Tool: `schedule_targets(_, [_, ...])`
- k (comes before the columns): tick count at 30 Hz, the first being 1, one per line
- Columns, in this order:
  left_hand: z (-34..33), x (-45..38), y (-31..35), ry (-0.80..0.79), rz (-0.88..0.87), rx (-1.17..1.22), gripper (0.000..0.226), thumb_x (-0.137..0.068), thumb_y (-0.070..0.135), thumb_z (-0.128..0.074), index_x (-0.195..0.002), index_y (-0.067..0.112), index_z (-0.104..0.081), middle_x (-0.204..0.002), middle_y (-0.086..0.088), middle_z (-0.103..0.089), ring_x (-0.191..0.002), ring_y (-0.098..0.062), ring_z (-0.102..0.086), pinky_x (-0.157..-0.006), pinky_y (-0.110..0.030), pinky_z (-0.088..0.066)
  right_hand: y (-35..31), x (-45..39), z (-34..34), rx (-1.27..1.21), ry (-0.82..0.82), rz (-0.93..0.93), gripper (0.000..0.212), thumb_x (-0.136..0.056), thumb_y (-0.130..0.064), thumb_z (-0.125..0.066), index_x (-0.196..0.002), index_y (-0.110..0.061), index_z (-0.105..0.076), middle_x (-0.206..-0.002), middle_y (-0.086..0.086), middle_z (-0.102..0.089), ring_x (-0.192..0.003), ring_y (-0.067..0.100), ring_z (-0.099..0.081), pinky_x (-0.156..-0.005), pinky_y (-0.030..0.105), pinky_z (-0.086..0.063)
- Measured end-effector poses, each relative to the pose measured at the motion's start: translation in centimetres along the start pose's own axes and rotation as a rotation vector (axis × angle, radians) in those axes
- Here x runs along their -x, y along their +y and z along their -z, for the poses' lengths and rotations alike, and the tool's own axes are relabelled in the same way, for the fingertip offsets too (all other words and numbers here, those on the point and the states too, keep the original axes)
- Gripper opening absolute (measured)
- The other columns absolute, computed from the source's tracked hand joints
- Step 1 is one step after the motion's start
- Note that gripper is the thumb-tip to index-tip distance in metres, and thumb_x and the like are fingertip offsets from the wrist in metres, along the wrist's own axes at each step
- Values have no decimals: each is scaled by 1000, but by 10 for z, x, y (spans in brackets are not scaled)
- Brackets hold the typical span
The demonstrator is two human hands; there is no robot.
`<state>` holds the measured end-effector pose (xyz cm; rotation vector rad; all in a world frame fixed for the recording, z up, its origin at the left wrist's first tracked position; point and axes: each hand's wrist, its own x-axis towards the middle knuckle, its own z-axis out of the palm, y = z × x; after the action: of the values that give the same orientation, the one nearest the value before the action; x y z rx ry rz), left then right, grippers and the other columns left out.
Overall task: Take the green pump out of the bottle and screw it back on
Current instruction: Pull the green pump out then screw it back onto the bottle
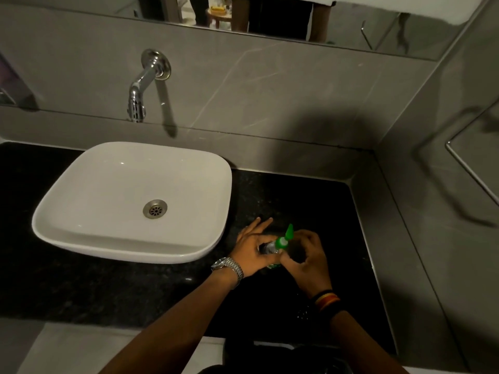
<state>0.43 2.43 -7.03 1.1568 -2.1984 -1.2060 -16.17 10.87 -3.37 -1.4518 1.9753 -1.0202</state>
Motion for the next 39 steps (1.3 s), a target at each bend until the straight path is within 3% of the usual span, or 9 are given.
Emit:
schedule_targets(4, [2, -1, -1, -14, -19, -14, 53, -74, 66, -67, -125, 52, -63, -165, 14, -26, -156, -15, -6, -125, -49, -8, -5, -8, 6, 57, -59, 109, 47, -71, -31, -79, -116, -22, -68, -137, -12, -46, -124, 2, -45, -106, 23, -41])
schedule_targets(10, [3, -2, 1, -23, -16, -29, 55, -71, 70, -66, -123, 53, -64, -166, 14, -25, -156, -14, -5, -122, -43, -4, -18, -14, 10, 294, 0, 208, 32, -71, -37, -81, -93, -15, -74, -109, -2, -65, -105, 15, -58, -92, 37, -51])
schedule_targets(16, [1, 0, 0, 9, -28, -48, 53, -73, 63, -69, -124, 48, -66, -164, 13, -29, -156, -16, -8, -122, -44, -7, -31, -14, 2, 459, 33, -38, 50, -64, -64, -74, -85, -19, -66, -96, -1, -62, -95, 21, -59, -88, 43, -51])
schedule_targets(22, [-1, -1, -3, 13, -32, -73, 57, -74, 67, -65, -128, 48, -63, -165, 14, -26, -156, -13, -6, -123, -46, -1, -20, -12, 14, 52, -211, 22, 46, -77, -35, -80, -120, -19, -69, -129, -9, -52, -123, 10, -51, -97, 10, -37])
schedule_targets(27, [-2, -1, -4, 15, -28, -40, 53, -74, 66, -71, -125, 52, -63, -165, 15, -27, -155, -9, -4, -122, -46, 5, -19, -14, 9, 49, -75, -44, 38, -70, -37, -85, -96, -13, -72, -107, 0, -61, -101, 18, -61, -92, 42, -53])
schedule_targets(30, [-3, -2, -5, 34, -31, -67, 58, -72, 69, -65, -126, 50, -63, -165, 14, -28, -154, -10, -5, -122, -46, 5, -25, -17, 1, 100, -34, -183, 51, -61, -50, -87, -95, -18, -66, -101, -2, -59, -94, 16, -61, -84, 39, -55])
schedule_targets(34, [-5, -2, -7, 51, -25, -92, 58, -71, 70, -59, -126, 50, -63, -165, 14, -27, -152, -6, -2, -123, -47, 7, -12, -8, 1, -244, -209, -180, 62, -73, -30, -86, -129, -24, -62, -128, -14, -52, -116, 3, -56, -99, 25, -48])
schedule_targets(37, [-5, -1, -8, 45, -6, -71, 57, -71, 69, -68, -124, 51, -64, -164, 15, -27, -155, -9, -2, -123, -47, 9, -2, -7, 4, -165, -149, -79, 36, -78, -20, -81, -113, -18, -72, -119, -15, -58, -114, 7, -59, -101, 38, -52])
schedule_targets(39, [-5, -2, -7, 52, -14, -72, 58, -68, 70, -67, -123, 51, -65, -164, 14, -29, -155, -10, -3, -121, -45, 10, -9, -11, 2, -4, -50, -97, 35, -69, -34, -87, -97, -21, -71, -102, -10, -59, -102, 13, -61, -91, 37, -54])
